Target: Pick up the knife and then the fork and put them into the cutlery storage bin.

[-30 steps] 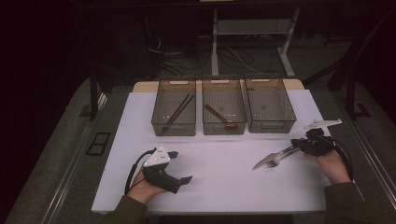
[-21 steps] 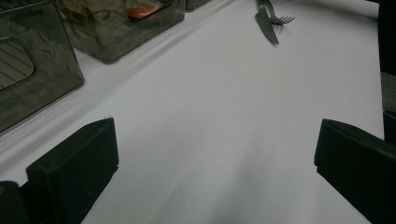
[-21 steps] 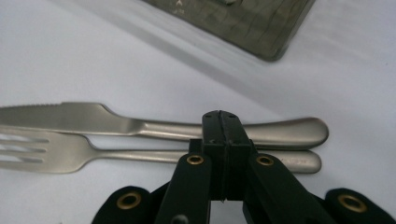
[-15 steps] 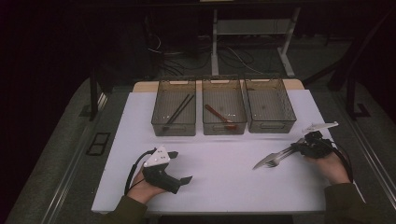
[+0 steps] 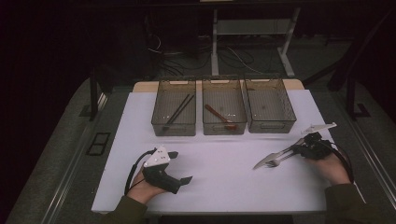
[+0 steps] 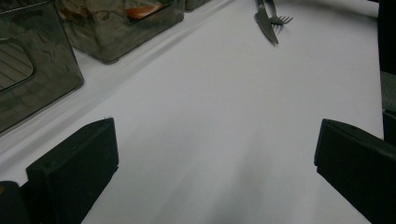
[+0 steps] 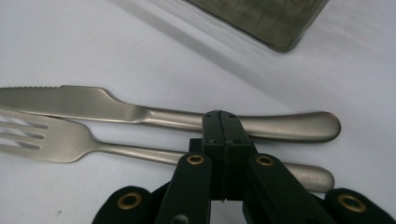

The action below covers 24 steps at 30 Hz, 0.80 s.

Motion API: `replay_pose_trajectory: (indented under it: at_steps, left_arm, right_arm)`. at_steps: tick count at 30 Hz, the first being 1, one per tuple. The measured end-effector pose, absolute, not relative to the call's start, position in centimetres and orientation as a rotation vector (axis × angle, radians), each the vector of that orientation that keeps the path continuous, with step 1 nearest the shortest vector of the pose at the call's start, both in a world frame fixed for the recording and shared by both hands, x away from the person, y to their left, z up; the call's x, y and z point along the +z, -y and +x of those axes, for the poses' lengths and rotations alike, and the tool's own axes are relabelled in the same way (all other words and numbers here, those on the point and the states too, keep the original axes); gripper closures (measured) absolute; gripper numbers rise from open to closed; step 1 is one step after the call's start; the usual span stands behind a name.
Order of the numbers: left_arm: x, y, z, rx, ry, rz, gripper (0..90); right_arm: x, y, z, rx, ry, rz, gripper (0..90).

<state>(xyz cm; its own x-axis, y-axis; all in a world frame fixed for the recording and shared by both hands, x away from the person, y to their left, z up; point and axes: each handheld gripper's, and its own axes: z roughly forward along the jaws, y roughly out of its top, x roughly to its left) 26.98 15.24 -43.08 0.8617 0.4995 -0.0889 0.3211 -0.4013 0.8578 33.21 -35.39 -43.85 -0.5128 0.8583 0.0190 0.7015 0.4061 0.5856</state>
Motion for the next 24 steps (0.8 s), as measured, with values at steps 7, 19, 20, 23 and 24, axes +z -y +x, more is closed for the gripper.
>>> replay_pose_trajectory:
  at_steps: [7,19,20,23,24]
  left_arm:
    - [-43.1,-15.2,26.9,0.222,-0.599,2.02,0.0]
    - [-43.0,-15.2,26.9,0.221,-0.597,2.023,0.0]
    - [-43.0,-15.2,27.0,0.223,-0.594,2.024,0.0]
    - [-43.1,-15.2,26.9,0.219,-0.598,2.021,0.0]
    - [-43.1,-15.2,27.0,0.221,-0.593,2.027,0.0]
  right_arm:
    - [-43.8,35.6,32.8,0.785,-2.397,1.365,90.0]
    - [-43.6,36.1,31.5,0.78,-2.437,1.347,90.0]
    - [-43.6,36.1,31.4,0.78,-2.442,1.345,90.0]
    - [-43.6,36.3,30.8,0.782,-2.458,1.341,90.0]
    - [-43.6,36.5,30.6,0.782,-2.46,1.337,90.0]
